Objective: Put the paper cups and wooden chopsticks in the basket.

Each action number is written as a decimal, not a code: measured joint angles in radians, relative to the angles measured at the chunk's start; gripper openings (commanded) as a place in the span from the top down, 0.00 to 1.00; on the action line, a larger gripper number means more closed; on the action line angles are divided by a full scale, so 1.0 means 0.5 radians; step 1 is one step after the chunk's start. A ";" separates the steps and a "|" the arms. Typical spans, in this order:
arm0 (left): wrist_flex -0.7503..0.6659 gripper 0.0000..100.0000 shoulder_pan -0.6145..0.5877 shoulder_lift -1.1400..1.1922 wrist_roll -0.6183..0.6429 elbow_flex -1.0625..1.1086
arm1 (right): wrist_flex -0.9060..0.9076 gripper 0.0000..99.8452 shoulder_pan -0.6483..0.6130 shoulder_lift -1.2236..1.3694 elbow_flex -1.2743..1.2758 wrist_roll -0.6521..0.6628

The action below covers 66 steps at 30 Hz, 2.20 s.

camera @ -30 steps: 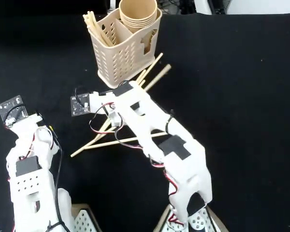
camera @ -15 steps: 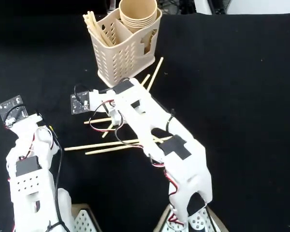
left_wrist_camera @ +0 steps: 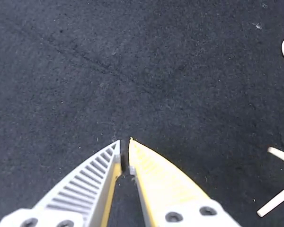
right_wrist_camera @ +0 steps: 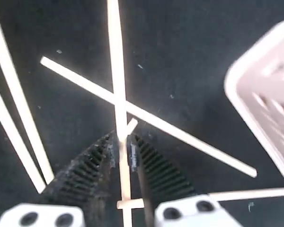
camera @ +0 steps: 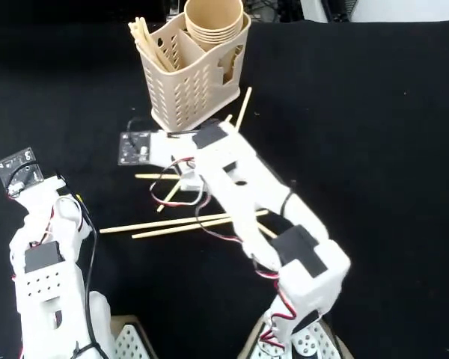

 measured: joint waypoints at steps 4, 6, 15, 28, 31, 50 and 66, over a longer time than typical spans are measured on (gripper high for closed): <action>0.000 0.95 0.000 0.000 0.000 0.000 | -0.012 0.87 0.034 -0.018 0.175 -0.006; 0.000 0.95 0.000 0.000 0.000 0.000 | -0.012 0.87 0.034 -0.018 0.224 -0.006; 0.000 0.95 0.000 0.000 0.000 0.000 | -0.025 0.76 0.040 -0.190 0.267 -0.319; 0.000 0.95 -0.006 0.000 0.000 0.000 | -0.025 0.91 0.141 0.138 0.249 -0.292; 0.000 0.95 -0.006 0.000 0.000 0.000 | 0.015 0.98 0.144 0.150 0.215 -0.230; 0.000 0.95 -0.006 0.000 0.000 0.000 | 0.068 0.99 0.071 -0.749 0.924 -0.212; 0.000 0.95 -0.006 0.000 0.000 0.000 | -0.025 0.76 -0.144 -0.779 1.169 -0.353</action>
